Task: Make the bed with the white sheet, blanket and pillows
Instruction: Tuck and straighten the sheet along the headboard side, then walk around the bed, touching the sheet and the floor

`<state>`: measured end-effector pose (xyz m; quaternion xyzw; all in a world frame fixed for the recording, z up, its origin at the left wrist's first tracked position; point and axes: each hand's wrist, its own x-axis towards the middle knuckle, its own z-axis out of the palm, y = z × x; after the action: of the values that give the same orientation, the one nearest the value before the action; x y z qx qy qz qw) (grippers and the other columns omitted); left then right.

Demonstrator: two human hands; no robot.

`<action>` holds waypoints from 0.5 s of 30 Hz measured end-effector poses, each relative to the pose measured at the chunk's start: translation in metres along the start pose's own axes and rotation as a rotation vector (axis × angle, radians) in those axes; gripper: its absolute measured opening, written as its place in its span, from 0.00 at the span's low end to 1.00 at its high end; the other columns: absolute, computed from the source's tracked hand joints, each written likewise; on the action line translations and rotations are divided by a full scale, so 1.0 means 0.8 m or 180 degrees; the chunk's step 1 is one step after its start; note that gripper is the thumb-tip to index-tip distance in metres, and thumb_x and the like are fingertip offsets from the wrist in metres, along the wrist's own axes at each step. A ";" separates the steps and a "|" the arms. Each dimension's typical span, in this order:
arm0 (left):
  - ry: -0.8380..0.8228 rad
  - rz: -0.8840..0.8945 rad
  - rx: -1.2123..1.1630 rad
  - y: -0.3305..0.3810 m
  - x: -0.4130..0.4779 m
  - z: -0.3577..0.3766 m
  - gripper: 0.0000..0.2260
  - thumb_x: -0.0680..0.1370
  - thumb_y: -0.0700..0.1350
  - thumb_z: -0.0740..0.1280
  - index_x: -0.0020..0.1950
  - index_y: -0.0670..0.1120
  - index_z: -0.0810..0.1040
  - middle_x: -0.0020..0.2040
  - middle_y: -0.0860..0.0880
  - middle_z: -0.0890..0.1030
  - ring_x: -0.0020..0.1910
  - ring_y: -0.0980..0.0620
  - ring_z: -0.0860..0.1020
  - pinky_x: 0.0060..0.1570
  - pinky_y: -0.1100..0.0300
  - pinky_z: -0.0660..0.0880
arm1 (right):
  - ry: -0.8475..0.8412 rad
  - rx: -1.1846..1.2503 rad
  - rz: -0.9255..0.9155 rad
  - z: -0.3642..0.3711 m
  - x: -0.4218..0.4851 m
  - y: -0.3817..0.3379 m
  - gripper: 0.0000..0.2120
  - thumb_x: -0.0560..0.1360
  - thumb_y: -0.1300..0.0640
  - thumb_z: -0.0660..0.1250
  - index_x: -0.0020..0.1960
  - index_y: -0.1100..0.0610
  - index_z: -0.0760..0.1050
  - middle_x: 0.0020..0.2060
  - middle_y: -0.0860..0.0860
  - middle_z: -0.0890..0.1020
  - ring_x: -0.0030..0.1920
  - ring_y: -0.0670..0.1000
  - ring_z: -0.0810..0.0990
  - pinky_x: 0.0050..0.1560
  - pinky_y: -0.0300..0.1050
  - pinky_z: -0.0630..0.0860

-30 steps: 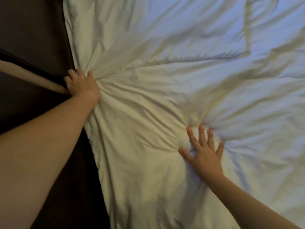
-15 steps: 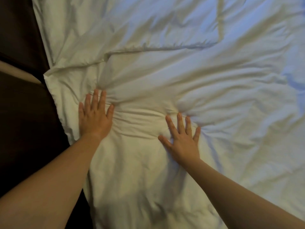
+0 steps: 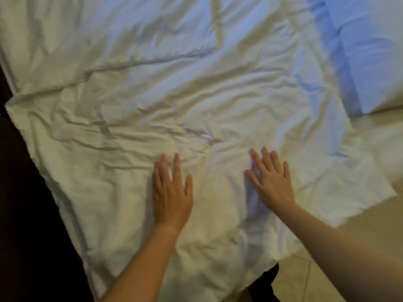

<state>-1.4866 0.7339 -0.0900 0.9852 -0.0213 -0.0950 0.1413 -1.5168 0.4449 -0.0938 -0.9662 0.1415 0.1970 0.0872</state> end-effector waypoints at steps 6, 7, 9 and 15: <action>-0.0586 0.0404 0.0014 0.118 -0.099 0.072 0.28 0.85 0.60 0.52 0.84 0.53 0.53 0.83 0.45 0.55 0.81 0.41 0.55 0.77 0.44 0.60 | 0.0106 0.0133 0.0971 0.001 -0.028 0.172 0.32 0.83 0.34 0.46 0.82 0.42 0.43 0.82 0.49 0.50 0.82 0.55 0.48 0.77 0.63 0.49; -0.0682 0.0389 0.0130 0.125 -0.109 0.084 0.29 0.85 0.61 0.51 0.84 0.54 0.51 0.84 0.46 0.53 0.82 0.41 0.53 0.77 0.44 0.58 | -0.0020 0.0281 0.1153 0.003 -0.035 0.196 0.33 0.82 0.33 0.46 0.82 0.43 0.41 0.82 0.48 0.48 0.82 0.54 0.47 0.78 0.62 0.48; -0.0789 0.0284 0.0356 0.127 -0.121 0.105 0.30 0.84 0.62 0.50 0.84 0.55 0.49 0.84 0.47 0.50 0.82 0.41 0.51 0.78 0.42 0.55 | -0.0260 0.0374 0.1202 0.012 -0.055 0.234 0.34 0.81 0.33 0.46 0.82 0.44 0.41 0.83 0.48 0.47 0.82 0.53 0.46 0.79 0.59 0.48; -0.1351 -0.0204 0.0599 0.159 -0.115 0.087 0.29 0.84 0.60 0.50 0.84 0.57 0.45 0.84 0.50 0.45 0.82 0.42 0.48 0.79 0.42 0.51 | -0.0669 0.0573 0.0635 0.001 -0.065 0.286 0.35 0.82 0.37 0.54 0.83 0.49 0.46 0.82 0.51 0.51 0.81 0.56 0.51 0.77 0.57 0.52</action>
<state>-1.5919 0.5995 -0.1030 0.9521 -0.0279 -0.3021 0.0380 -1.6334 0.2410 -0.0989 -0.9097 0.2438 0.2911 0.1677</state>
